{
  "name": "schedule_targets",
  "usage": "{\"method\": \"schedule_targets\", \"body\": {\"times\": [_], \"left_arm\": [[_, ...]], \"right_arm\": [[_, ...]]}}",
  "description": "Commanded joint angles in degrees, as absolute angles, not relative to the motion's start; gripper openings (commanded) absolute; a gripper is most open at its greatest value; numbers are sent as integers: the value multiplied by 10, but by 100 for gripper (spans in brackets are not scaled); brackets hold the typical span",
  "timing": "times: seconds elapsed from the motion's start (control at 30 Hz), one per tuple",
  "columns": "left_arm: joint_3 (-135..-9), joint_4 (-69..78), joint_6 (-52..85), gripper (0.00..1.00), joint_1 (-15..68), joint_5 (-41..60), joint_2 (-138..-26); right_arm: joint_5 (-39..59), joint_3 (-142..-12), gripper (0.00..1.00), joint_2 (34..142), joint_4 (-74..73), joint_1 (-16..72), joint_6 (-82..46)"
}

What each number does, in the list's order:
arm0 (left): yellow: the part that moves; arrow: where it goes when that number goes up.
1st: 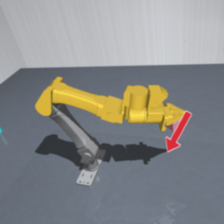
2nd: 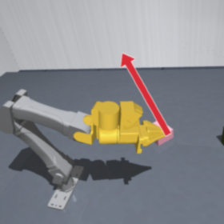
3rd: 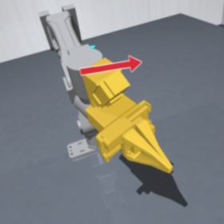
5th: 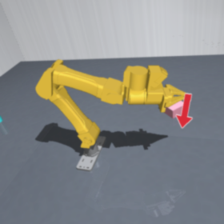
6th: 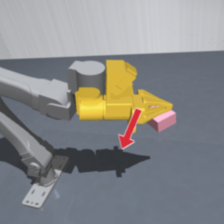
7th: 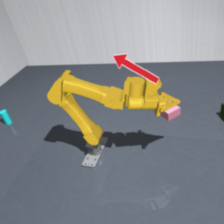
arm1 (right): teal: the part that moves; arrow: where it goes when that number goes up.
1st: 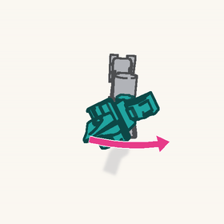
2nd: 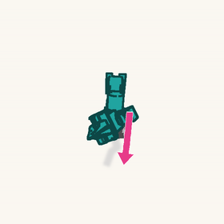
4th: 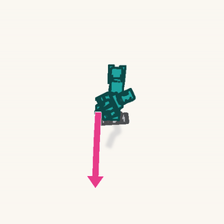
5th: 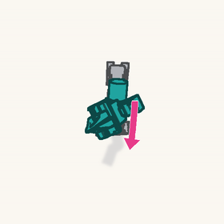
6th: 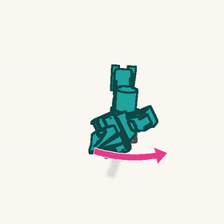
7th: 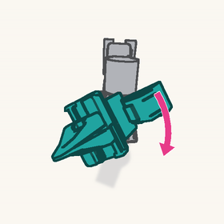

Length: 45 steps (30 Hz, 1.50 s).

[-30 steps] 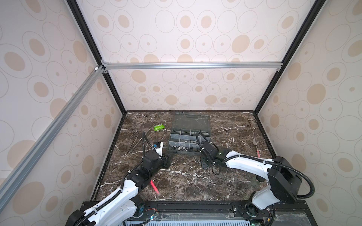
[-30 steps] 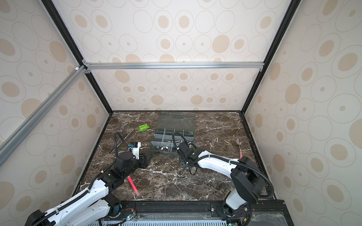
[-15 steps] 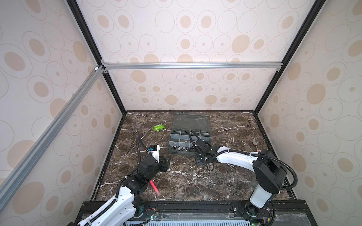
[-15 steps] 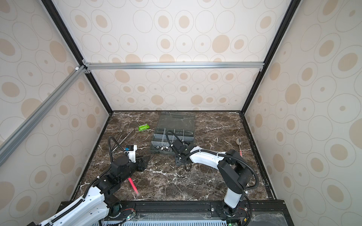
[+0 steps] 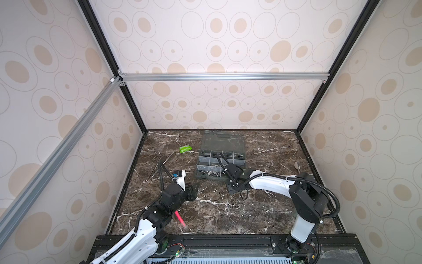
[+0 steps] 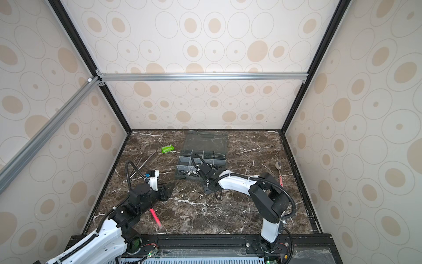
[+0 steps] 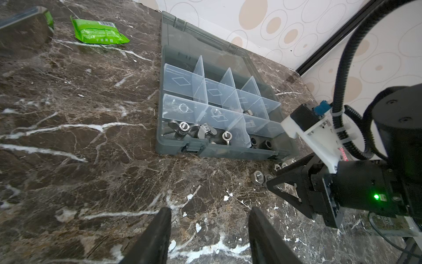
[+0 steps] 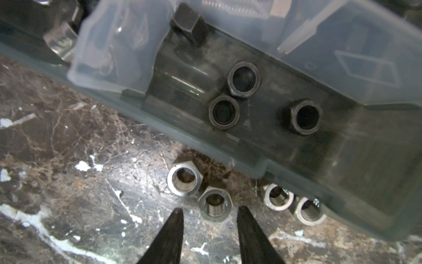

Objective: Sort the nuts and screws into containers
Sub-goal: 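Lower the right gripper onto a loose silver hex nut beside the organizer and close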

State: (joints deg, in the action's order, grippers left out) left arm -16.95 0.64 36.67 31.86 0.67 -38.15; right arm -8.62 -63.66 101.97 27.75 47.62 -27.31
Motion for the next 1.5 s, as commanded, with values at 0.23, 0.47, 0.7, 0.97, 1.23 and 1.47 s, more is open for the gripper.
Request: {"method": "schedule_targets", "body": {"times": [0.23, 0.47, 0.7, 0.97, 1.23, 1.47], "left_arm": [[-167, 0, 384, 55, 314, 3, -377], [-164, 0, 387, 55, 313, 4, -377], [-164, 2, 388, 55, 314, 5, -377], [-159, 3, 391, 55, 314, 7, -376], [-156, 4, 392, 55, 314, 7, -375], [-154, 5, 393, 55, 313, 6, -375]], "right_arm": [[-74, -645, 39, 1039, 276, 471, -263], [-73, -645, 38, 1048, 272, 467, -261], [-75, -647, 38, 1058, 274, 463, -261], [-84, -646, 31, 1058, 283, 464, -269], [-82, -635, 25, 1043, 280, 466, -277], [-80, -615, 23, 1022, 274, 480, -295]]}}
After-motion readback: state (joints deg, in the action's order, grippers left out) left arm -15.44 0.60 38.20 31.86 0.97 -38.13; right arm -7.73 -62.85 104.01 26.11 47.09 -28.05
